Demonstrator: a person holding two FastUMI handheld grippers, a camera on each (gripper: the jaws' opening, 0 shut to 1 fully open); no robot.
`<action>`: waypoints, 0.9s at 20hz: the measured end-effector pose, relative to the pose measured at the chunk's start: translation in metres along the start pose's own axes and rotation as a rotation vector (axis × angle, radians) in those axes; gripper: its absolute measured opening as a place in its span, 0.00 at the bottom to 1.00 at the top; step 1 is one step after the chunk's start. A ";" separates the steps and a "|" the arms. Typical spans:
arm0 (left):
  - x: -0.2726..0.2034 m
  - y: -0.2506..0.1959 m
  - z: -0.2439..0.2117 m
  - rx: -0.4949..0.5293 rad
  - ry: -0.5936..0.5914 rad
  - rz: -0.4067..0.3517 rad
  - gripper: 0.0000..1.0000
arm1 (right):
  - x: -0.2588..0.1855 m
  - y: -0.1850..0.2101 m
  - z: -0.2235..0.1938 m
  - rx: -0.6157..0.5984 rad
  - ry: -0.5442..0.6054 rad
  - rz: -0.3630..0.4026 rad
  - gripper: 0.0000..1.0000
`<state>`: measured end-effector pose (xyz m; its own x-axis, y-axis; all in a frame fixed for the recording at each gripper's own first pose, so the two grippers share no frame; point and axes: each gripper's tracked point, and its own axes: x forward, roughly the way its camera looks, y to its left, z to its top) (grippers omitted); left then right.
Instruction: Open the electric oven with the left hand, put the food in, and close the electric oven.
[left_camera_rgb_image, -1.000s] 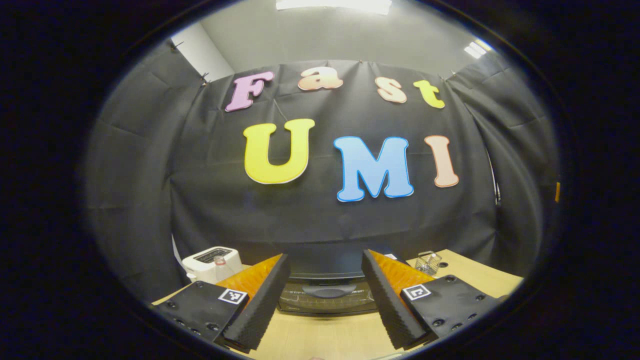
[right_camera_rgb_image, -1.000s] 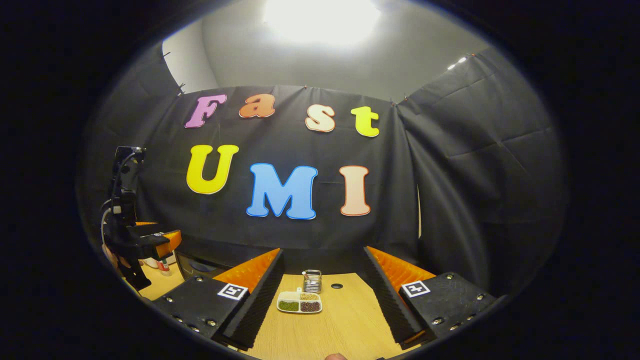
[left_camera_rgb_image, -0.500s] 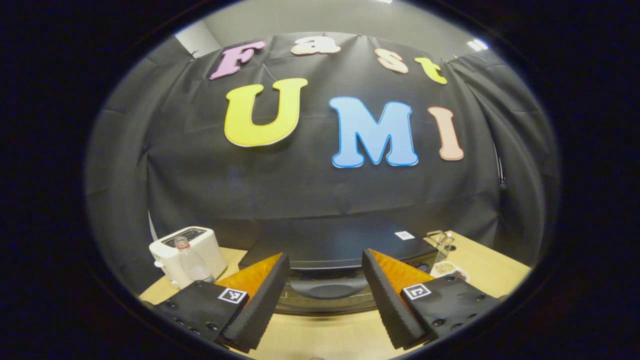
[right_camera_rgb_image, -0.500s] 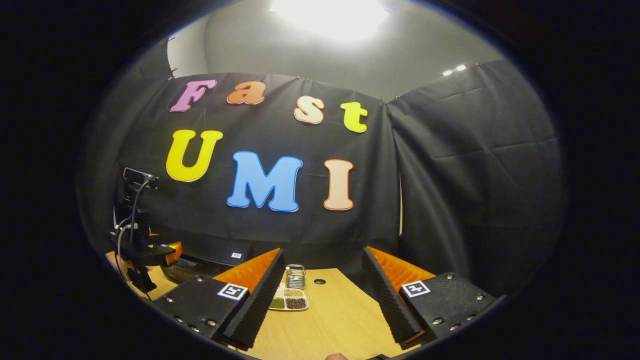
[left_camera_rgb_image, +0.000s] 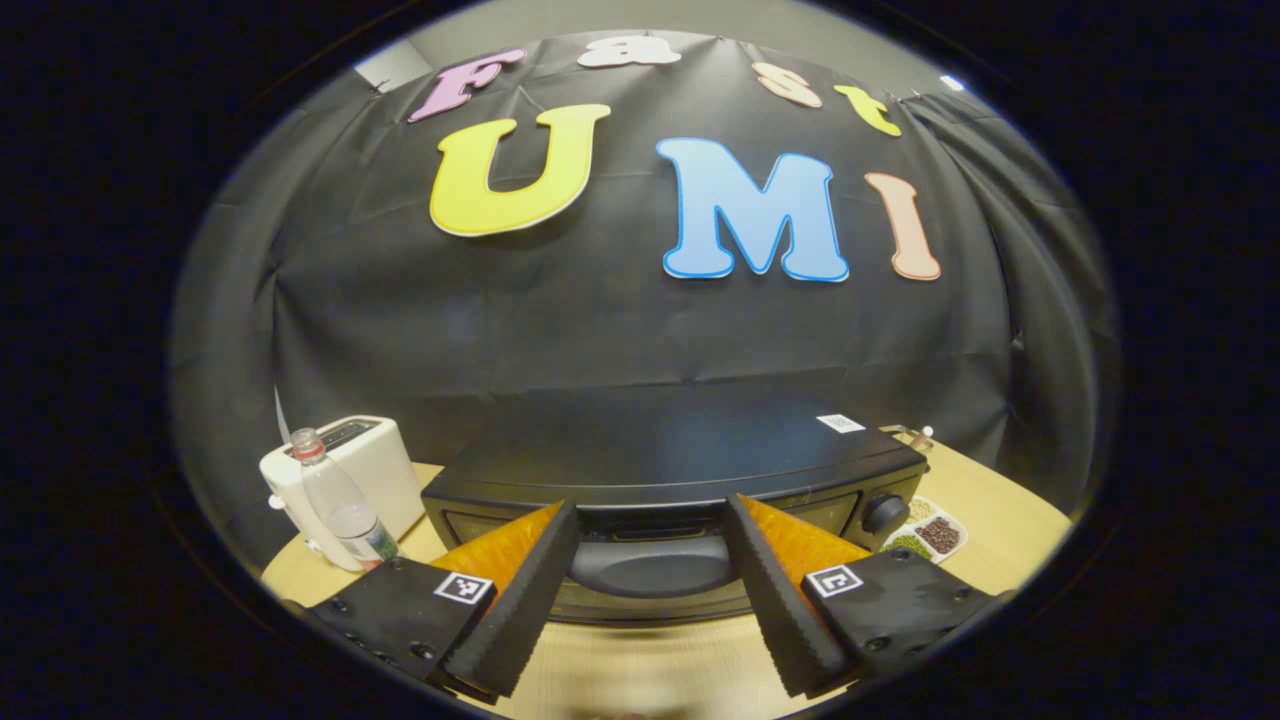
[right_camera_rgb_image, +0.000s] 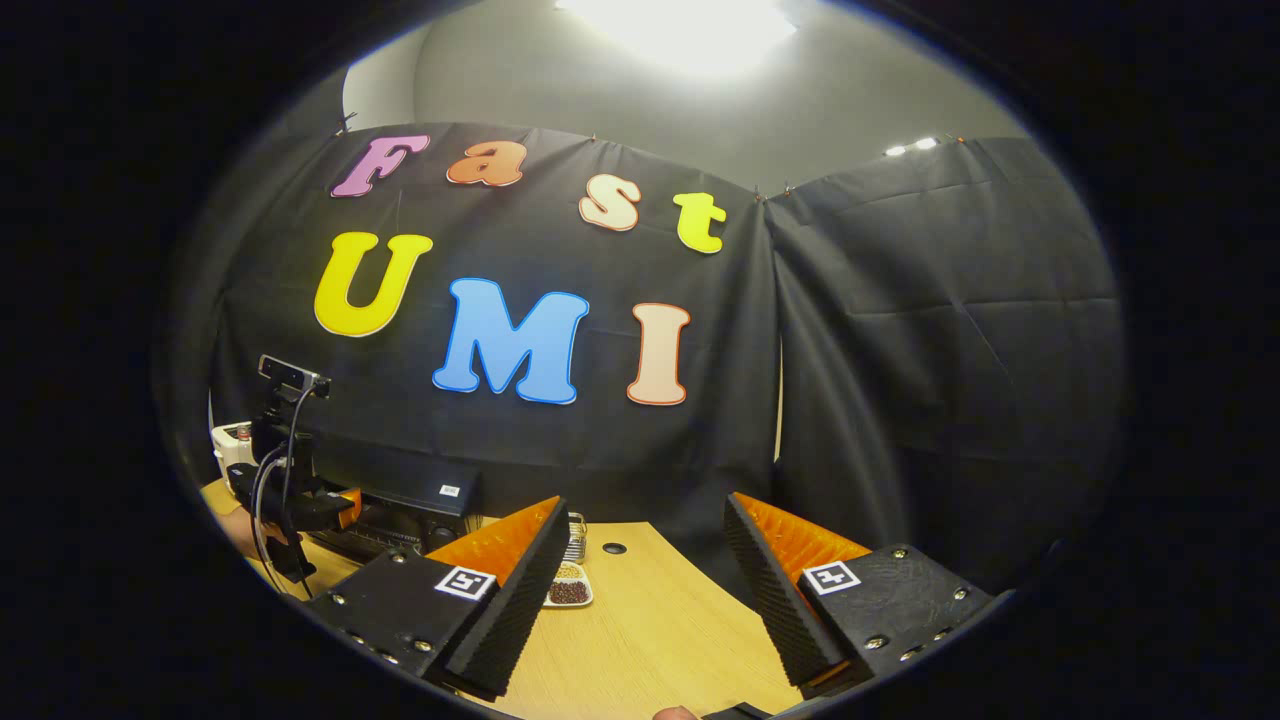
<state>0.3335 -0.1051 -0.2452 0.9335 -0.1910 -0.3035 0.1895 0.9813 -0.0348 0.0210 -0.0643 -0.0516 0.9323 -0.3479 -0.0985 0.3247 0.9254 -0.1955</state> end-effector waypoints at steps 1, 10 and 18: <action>-0.003 0.000 -0.002 0.008 0.000 0.004 1.00 | 0.000 -0.001 0.001 0.000 -0.001 -0.002 0.96; -0.039 -0.003 -0.019 0.002 0.009 0.014 1.00 | -0.006 -0.004 0.005 0.018 -0.019 0.023 0.96; -0.071 -0.008 -0.051 0.000 0.068 0.037 1.00 | -0.016 -0.015 -0.001 0.025 -0.008 0.054 0.96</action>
<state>0.2503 -0.0977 -0.2723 0.9170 -0.1522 -0.3688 0.1549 0.9877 -0.0227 0.0011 -0.0727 -0.0481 0.9499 -0.2959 -0.1004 0.2772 0.9463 -0.1661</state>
